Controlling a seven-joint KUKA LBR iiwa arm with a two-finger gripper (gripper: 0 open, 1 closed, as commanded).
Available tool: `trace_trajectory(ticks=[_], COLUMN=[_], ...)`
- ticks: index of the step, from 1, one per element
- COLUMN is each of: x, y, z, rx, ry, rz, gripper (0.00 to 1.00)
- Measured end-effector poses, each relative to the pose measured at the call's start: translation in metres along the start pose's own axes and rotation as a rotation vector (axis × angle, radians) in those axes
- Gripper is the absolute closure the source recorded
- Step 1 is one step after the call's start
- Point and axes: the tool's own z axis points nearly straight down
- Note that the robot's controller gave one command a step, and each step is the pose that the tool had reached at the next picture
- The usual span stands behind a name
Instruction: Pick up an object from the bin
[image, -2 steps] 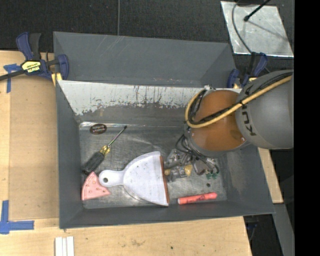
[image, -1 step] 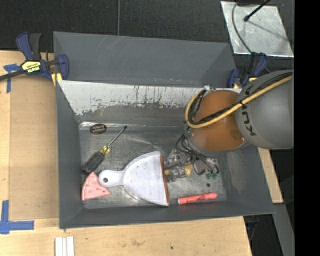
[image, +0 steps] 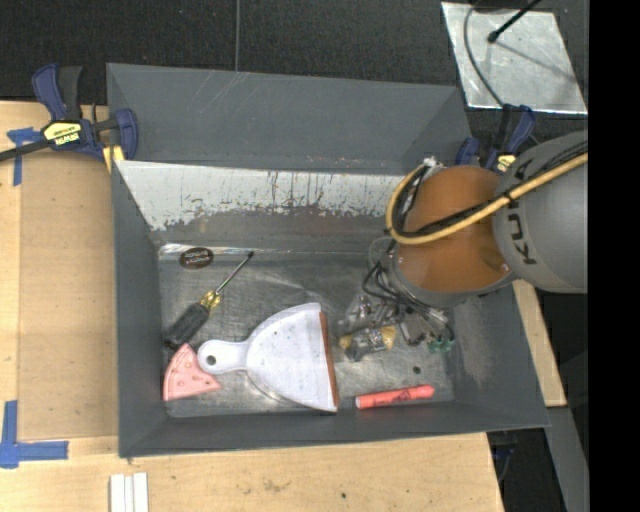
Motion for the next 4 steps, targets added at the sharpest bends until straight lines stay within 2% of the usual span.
trace_trajectory(ticks=[1,2,3,4], x=[-0.001,0.019,0.019,0.022], y=[-0.002,-0.024,-0.024,-0.024], z=[-0.017,-0.073,-0.073,-0.097], rx=[0.001,0.004,0.004,0.003], ry=[-0.003,-0.011,-0.011,-0.008], rz=[0.0,-0.263,-0.263,-0.249], gripper=[1.0,1.0,1.0,1.0])
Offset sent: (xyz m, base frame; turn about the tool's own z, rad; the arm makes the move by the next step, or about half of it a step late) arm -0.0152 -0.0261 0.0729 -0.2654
